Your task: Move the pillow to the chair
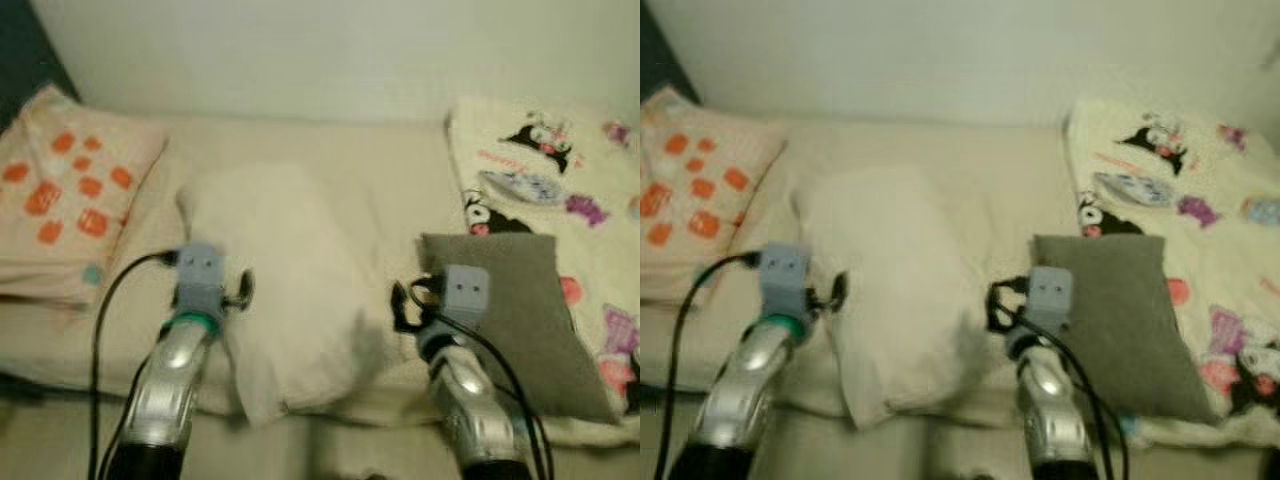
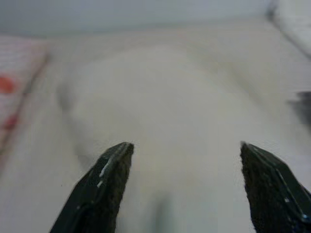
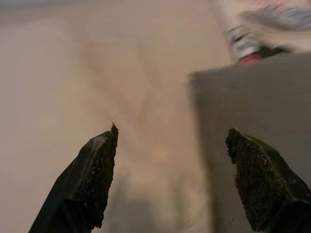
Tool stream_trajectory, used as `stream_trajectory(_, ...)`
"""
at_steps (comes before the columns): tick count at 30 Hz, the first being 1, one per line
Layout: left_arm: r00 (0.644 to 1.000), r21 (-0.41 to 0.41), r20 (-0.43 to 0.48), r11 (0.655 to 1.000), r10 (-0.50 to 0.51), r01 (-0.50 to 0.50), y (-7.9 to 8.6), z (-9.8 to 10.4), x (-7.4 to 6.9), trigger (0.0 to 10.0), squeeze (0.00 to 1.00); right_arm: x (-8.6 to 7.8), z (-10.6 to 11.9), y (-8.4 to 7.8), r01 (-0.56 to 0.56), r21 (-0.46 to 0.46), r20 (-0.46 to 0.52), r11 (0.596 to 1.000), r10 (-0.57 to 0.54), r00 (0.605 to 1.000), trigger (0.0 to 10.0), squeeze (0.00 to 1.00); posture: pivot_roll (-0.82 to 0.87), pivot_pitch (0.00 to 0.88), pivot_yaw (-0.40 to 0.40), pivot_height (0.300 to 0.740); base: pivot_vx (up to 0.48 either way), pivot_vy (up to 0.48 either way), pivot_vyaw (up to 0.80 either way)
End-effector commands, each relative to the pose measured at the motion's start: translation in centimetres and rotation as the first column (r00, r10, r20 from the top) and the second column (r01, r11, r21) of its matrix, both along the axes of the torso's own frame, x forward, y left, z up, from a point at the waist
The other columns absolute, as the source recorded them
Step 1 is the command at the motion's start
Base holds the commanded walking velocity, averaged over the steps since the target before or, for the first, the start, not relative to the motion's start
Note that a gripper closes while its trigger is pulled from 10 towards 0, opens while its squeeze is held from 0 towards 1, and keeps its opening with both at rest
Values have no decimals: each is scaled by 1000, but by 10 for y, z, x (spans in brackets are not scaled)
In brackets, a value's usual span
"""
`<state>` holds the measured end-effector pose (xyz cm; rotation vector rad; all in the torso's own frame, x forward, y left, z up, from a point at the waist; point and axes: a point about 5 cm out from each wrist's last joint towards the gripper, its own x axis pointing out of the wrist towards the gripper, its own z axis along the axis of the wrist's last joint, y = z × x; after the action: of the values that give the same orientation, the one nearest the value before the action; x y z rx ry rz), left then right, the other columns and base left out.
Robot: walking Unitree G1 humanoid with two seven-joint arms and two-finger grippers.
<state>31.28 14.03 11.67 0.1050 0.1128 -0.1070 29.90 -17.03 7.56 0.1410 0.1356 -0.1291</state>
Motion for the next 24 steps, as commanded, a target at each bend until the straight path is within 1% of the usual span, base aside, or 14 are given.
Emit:
stream_trajectory(1,999,11,-28,1000,24,-24,11,-7,-3,10000,0,-1,-3,10,-19,29,-10,999,19,1000,10000,0,25,33,36,740,330,0,0)
stream_trajectory(4,999,14,-34,1000,11,-11,9,-8,-3,10000,0,-2,-4,10,-17,29,-14,999,18,1000,10000,0,23,31,36,740,296,0,0)
stream_trajectory(12,999,13,-38,999,-38,38,1,-9,-4,10000,0,-4,-6,7,-9,31,-24,999,10,1000,10000,0,22,23,34,740,0,0,0)
stream_trajectory(21,999,18,-44,999,-33,33,2,-11,-6,10000,0,-5,-10,8,-11,41,-43,999,13,999,10000,0,25,14,28,740,0,0,0)
stream_trajectory(22,999,20,-46,999,-26,27,4,-12,-6,10000,0,-5,-10,8,-11,47,-43,999,13,999,10000,0,26,12,28,730,0,0,0)
stream_trajectory(24,999,22,-46,999,-24,25,4,-12,-6,10000,0,-5,-9,8,-10,49,-42,999,12,999,10000,0,26,12,28,725,0,0,0)
